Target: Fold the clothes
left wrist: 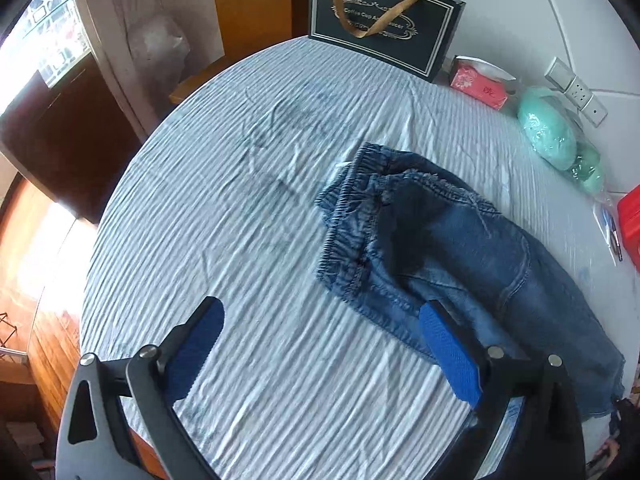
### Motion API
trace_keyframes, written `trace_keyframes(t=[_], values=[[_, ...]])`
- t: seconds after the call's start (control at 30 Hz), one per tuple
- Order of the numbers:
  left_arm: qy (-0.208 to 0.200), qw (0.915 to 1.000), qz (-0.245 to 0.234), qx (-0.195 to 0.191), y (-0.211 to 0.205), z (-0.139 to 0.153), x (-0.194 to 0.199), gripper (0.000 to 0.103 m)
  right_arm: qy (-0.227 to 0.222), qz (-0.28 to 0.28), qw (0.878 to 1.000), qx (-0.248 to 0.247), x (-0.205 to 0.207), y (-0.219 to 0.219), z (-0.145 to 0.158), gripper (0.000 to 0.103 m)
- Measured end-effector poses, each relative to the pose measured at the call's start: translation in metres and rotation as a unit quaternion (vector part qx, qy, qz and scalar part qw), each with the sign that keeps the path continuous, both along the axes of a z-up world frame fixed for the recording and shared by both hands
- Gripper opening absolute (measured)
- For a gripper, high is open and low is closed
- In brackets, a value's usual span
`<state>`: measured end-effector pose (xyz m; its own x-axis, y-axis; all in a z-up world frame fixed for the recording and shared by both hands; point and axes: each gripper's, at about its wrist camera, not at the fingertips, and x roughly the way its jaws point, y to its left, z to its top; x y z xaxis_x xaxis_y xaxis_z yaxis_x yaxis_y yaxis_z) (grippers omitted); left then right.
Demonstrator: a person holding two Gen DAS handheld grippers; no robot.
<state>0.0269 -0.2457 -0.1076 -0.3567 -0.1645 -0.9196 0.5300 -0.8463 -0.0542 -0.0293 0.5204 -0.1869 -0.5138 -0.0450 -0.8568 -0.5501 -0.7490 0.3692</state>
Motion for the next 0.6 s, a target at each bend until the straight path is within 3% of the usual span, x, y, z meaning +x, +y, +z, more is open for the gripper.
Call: trace_keyframes(t=[0.1, 0.17, 0.37, 0.47, 0.6], values=[[0.014, 0.9999, -0.004, 0.008, -0.011, 0.002, 0.006, 0.1, 0.058, 0.055, 0.996, -0.028, -0.006, -0.038, 0.034, 0.007], [0.026, 0.9995, -0.016, 0.009, -0.022, 0.007, 0.007, 0.1, 0.105, 0.115, 0.987, -0.046, -0.015, -0.09, 0.068, 0.007], [0.068, 0.9961, -0.055, 0.015, -0.079, 0.028, 0.007, 0.1, 0.193, 0.278, 0.935, -0.108, -0.041, -0.298, 0.137, 0.007], [0.08, 0.9942, -0.072, 0.006, -0.109, 0.037, 0.006, 0.1, 0.196, 0.349, 0.908, -0.125, -0.049, -0.423, 0.141, 0.007], [0.07, 0.9931, -0.094, -0.001, -0.138, 0.037, 0.003, 0.1, 0.154, 0.419, 0.886, -0.128, -0.055, -0.574, 0.099, 0.008]])
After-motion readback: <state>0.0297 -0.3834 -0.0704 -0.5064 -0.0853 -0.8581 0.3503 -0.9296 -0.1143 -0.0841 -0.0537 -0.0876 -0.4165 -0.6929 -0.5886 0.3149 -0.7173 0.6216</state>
